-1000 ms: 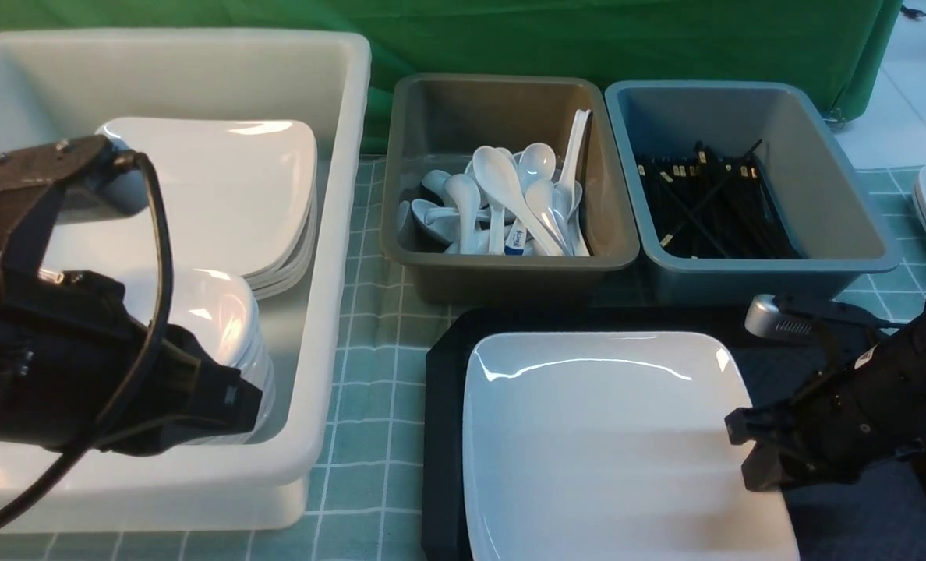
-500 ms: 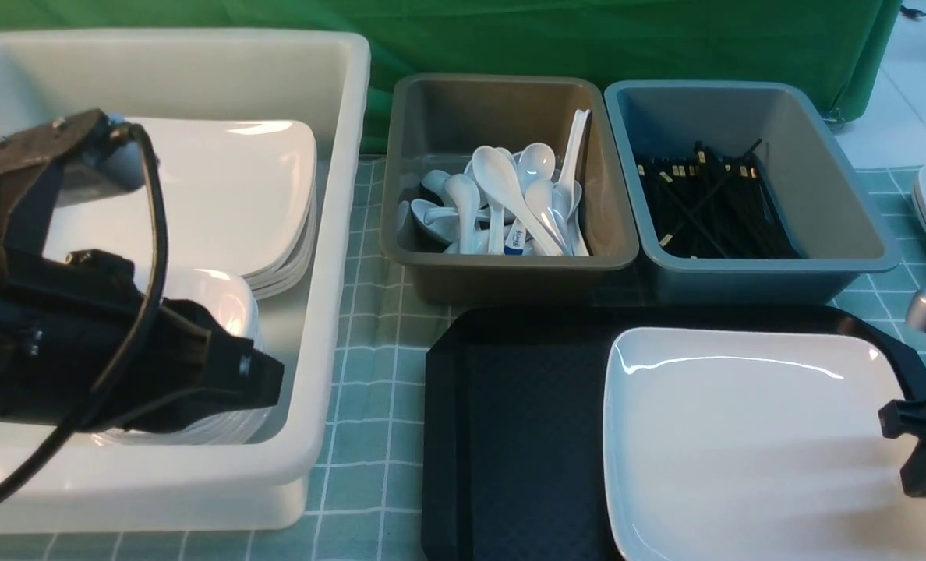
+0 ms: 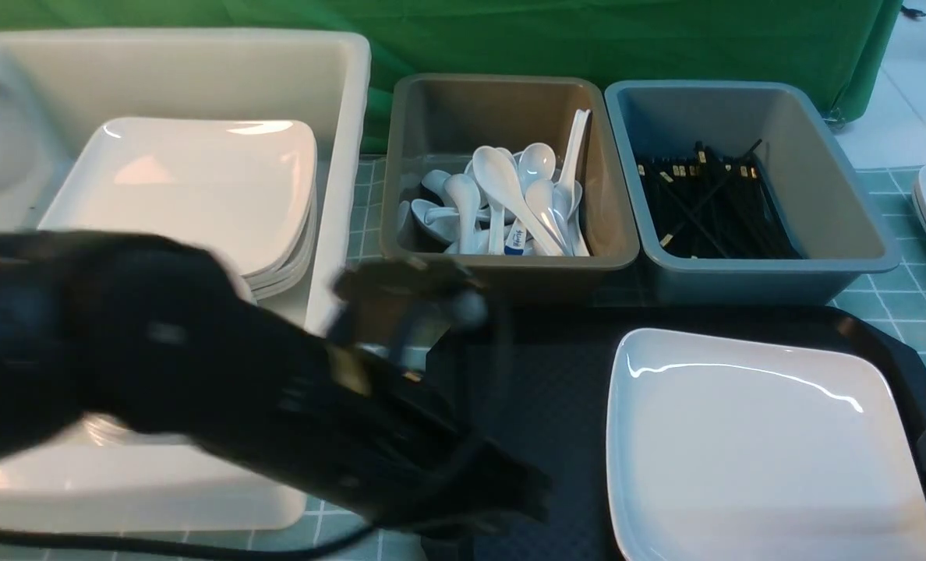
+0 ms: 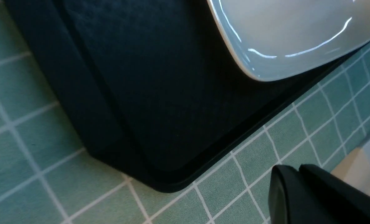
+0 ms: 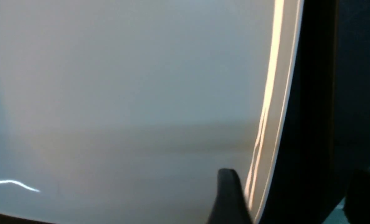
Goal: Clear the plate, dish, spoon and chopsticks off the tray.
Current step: Use the left arm to grab a plate from the dinner plate
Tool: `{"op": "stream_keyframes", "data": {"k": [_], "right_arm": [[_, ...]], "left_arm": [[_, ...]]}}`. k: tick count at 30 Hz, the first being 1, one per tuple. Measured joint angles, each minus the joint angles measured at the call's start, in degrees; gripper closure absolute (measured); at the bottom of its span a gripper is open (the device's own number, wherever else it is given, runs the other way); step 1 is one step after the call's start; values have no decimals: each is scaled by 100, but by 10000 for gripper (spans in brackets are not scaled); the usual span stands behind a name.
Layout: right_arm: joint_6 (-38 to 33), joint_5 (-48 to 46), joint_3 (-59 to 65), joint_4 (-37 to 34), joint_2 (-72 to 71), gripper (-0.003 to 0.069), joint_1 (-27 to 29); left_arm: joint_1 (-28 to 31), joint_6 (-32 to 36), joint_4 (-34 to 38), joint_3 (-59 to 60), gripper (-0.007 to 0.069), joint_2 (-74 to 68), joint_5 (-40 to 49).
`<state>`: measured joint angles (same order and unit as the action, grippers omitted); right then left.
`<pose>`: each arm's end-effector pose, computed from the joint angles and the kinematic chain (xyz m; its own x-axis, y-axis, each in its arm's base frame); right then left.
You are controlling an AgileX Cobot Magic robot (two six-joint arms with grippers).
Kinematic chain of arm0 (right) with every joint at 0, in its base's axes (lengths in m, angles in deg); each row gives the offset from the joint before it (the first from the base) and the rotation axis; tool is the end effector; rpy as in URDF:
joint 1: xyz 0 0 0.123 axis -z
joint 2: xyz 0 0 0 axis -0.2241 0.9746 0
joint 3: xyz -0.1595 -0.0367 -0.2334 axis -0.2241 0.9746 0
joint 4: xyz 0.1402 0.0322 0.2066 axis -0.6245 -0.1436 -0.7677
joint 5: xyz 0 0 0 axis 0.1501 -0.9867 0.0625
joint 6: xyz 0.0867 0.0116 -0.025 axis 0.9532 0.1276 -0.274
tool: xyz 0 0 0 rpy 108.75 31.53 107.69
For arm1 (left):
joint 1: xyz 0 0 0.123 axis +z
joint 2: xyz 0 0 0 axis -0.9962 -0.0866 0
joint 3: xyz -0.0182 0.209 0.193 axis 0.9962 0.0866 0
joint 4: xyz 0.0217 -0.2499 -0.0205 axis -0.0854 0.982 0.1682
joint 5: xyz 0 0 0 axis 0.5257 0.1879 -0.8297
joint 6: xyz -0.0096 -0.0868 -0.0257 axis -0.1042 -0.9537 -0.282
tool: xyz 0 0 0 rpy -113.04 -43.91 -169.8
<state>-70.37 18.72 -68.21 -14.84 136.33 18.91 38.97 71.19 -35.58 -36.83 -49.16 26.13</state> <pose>0.2403 -0.0143 0.2664 -0.9037 0.0367 -0.4266 0.0014 0.9966 0.0829 0.1895 -0.2273 0.2585 -0.8486 0.3448 -0.4012 0.4970 0.7793 -0.3816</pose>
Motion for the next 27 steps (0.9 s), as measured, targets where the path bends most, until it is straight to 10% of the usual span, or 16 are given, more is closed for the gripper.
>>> {"op": "stream_keyframes", "data": {"k": [15,21,27], "right_arm": [[0,23,0,-6,-1414,264,-56],[0,137,0,-6,-1414,264,-56],[0,221,0,-18,-1414,264,-56]], "left_arm": [[-255,-511,112,-1622,37,-2625,-426],[-255,-512,403,-1676,54,-2947,-861],[-255,-542,558,-1691,256,-3091,-937]]}}
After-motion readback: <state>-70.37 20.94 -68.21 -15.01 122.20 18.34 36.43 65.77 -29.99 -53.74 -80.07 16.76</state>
